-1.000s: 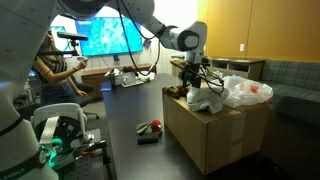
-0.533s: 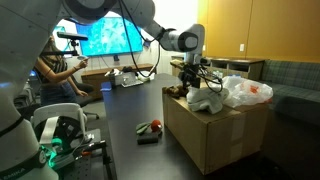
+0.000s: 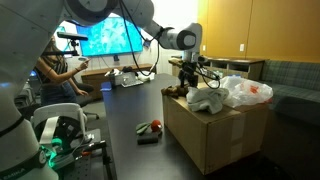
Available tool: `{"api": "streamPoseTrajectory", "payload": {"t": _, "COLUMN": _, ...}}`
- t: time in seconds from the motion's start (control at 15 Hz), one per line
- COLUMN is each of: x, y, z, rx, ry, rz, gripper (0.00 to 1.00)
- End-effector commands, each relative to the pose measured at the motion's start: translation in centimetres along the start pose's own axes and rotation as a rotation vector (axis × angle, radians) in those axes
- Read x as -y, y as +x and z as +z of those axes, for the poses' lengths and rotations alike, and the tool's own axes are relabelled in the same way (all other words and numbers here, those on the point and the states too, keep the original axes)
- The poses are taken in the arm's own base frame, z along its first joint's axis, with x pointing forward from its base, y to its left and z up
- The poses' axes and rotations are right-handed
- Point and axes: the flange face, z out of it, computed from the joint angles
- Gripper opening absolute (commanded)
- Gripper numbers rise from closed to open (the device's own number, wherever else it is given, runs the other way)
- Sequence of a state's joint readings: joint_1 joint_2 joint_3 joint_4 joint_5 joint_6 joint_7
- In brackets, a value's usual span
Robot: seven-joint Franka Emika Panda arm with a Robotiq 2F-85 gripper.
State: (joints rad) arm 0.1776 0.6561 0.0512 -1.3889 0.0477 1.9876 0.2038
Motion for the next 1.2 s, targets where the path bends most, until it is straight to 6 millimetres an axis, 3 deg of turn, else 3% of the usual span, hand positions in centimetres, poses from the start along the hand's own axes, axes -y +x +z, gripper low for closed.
{"api": "streamPoseTrajectory", "payload": {"t": 0.0, "x": 2.2, "y": 0.6, "z": -0.1, "rx": 0.016, "ry": -0.027, "rz": -0.043, "gripper": 1.0}}
{"api": "streamPoseTrajectory", "payload": {"t": 0.33, "x": 4.2, "y": 0.7, "z": -0.2, "rx": 0.036, "ry": -0.03, "rz": -0.091, "gripper": 1.0}}
{"api": "streamPoseTrajectory", "payload": {"t": 0.8, "x": 4.7, "y": 0.7, "z": -1.0, "rx": 0.05, "ry": -0.022, "rz": -0.145, "gripper": 1.0}}
{"api": "streamPoseTrajectory", "payload": {"t": 1.13, "x": 5.0, "y": 0.6, "z": -0.4, "rx": 0.08, "ry": -0.014, "rz": -0.19, "gripper": 1.0}}
